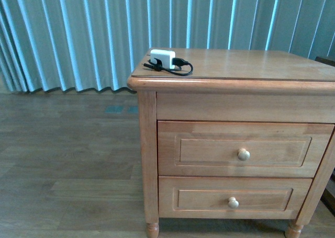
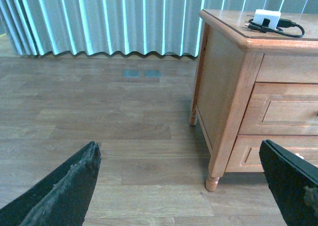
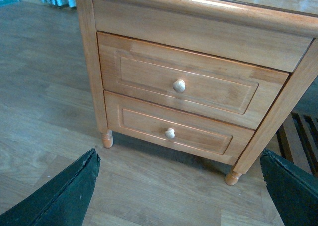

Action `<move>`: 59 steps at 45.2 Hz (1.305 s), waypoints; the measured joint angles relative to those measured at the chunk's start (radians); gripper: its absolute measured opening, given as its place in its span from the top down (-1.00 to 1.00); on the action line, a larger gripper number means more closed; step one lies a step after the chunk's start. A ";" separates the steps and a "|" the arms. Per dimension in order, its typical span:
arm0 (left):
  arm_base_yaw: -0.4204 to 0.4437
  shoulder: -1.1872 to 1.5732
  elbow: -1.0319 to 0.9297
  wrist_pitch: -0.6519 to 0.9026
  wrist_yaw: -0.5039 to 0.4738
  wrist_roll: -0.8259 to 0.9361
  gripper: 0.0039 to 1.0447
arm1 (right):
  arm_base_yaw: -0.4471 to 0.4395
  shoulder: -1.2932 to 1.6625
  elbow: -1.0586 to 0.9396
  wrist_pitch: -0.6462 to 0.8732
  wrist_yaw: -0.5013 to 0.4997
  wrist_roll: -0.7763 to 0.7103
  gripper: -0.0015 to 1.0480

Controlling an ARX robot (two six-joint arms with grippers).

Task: Put charger into drawer

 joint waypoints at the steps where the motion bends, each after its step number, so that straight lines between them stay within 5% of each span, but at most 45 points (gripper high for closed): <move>1: 0.000 0.000 0.000 0.000 0.000 0.000 -0.89 | 0.019 0.056 0.005 0.045 0.023 -0.004 -0.84; 13: 0.000 0.000 0.000 0.000 0.000 0.000 -0.89 | 0.176 0.755 0.143 0.556 0.259 -0.013 -0.84; 25: 0.000 0.000 0.000 0.000 0.000 0.000 -0.89 | 0.212 1.185 0.315 0.775 0.356 -0.027 -0.84; 59: 0.000 0.000 0.000 0.000 0.000 0.000 -0.89 | 0.188 1.726 0.780 0.866 0.435 -0.069 -0.84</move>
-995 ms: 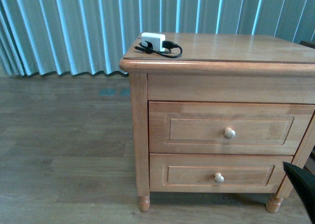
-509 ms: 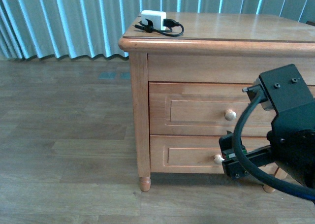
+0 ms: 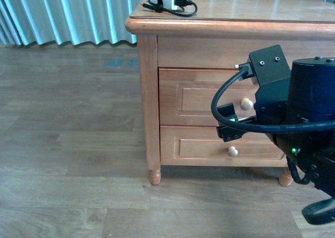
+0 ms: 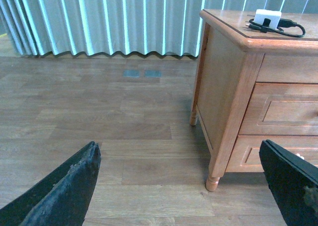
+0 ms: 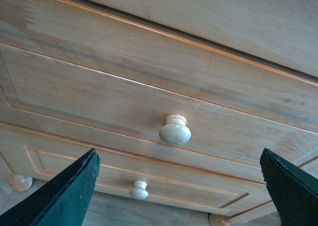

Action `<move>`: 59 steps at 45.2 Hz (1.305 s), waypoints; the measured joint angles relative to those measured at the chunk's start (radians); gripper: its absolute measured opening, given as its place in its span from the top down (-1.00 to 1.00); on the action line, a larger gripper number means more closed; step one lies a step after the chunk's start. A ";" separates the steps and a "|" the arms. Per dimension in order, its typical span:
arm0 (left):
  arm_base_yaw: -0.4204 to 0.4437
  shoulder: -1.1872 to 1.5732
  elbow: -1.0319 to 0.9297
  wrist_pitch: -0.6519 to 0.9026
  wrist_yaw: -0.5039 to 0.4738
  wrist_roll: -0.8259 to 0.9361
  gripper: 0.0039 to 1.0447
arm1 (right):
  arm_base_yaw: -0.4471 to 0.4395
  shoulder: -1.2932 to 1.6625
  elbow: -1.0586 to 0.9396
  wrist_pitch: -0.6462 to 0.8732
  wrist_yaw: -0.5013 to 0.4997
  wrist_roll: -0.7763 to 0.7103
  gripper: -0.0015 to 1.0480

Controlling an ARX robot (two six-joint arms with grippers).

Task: Put charger into drawer

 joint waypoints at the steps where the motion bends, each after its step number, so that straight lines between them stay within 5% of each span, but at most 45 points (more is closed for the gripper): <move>1: 0.000 0.000 0.000 0.000 0.000 0.000 -0.89 | -0.001 0.011 0.010 0.000 0.001 -0.001 -0.84; 59: 0.000 0.000 0.000 0.000 0.000 0.000 -0.89 | -0.034 0.220 0.245 -0.024 0.028 -0.007 -0.84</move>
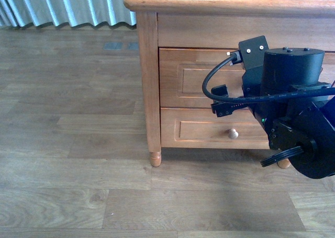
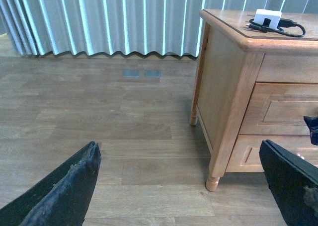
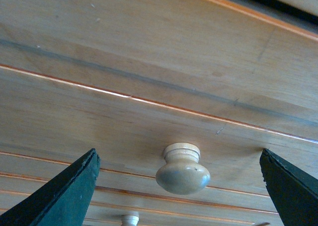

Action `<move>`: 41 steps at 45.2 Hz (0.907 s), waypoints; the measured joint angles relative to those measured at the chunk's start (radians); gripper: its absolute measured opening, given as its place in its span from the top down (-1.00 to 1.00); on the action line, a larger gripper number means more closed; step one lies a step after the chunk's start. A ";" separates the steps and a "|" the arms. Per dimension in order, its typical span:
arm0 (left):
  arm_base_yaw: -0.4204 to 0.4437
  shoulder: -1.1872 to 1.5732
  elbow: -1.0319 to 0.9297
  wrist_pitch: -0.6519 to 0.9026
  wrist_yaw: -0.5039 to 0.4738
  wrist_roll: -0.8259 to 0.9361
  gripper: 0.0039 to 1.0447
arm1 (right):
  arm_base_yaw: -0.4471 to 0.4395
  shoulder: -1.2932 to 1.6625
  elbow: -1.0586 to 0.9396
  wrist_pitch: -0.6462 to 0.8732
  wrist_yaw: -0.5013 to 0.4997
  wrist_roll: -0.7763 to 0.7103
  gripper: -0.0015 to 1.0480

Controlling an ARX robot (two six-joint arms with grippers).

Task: Put charger into drawer

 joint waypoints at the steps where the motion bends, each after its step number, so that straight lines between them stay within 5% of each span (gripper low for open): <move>1: 0.000 0.000 0.000 0.000 0.000 0.000 -0.89 | 0.000 0.000 0.000 0.000 0.001 0.000 -0.84; 23: 0.000 0.000 0.000 0.000 0.000 0.000 -0.89 | 0.000 0.004 0.002 0.004 0.006 -0.003 -0.83; 41: 0.000 0.000 0.000 0.000 0.000 0.000 -0.89 | 0.000 0.019 0.009 0.007 0.008 -0.009 0.05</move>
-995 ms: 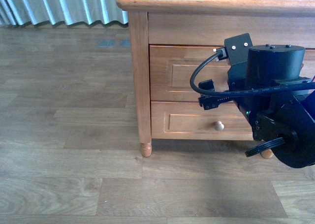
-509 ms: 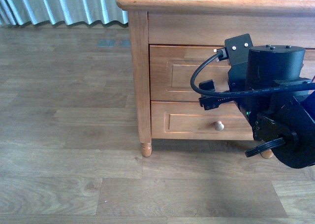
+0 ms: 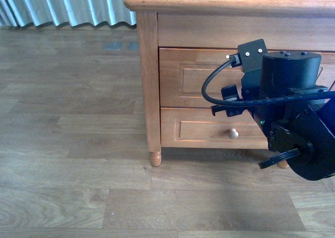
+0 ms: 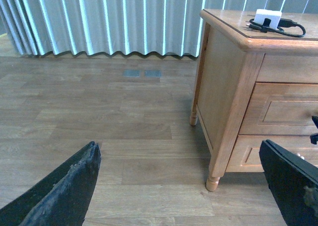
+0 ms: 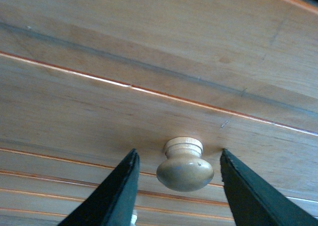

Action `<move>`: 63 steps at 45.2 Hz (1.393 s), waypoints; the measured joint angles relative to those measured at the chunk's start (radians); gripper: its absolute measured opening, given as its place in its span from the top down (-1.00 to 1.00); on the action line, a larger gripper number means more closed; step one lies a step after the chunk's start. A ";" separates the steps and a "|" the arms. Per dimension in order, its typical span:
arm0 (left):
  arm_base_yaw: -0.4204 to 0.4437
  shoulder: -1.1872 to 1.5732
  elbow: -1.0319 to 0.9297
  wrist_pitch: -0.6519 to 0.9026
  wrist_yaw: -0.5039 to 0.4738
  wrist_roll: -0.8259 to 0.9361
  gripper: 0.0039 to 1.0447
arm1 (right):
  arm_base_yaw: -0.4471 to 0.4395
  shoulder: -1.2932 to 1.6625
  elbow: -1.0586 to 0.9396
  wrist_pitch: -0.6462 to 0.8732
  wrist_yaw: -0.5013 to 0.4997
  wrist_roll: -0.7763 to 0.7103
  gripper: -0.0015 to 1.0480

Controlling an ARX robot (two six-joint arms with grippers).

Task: Put charger into drawer

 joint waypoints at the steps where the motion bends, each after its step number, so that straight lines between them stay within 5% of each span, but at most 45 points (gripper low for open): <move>1: 0.000 0.000 0.000 0.000 0.000 0.000 -0.89 | 0.000 0.000 0.000 0.000 0.002 -0.002 0.15; 7: 0.000 0.000 0.000 0.000 0.000 0.000 -0.89 | 0.000 0.000 0.000 0.004 0.010 -0.003 0.51; 37: 0.000 0.000 0.000 0.000 0.000 0.000 -0.89 | -0.008 -0.085 -0.188 0.079 -0.031 0.016 0.53; 63: 0.000 0.000 0.000 0.000 0.000 0.000 -0.89 | -0.056 -0.350 -0.556 0.047 -0.216 0.044 0.54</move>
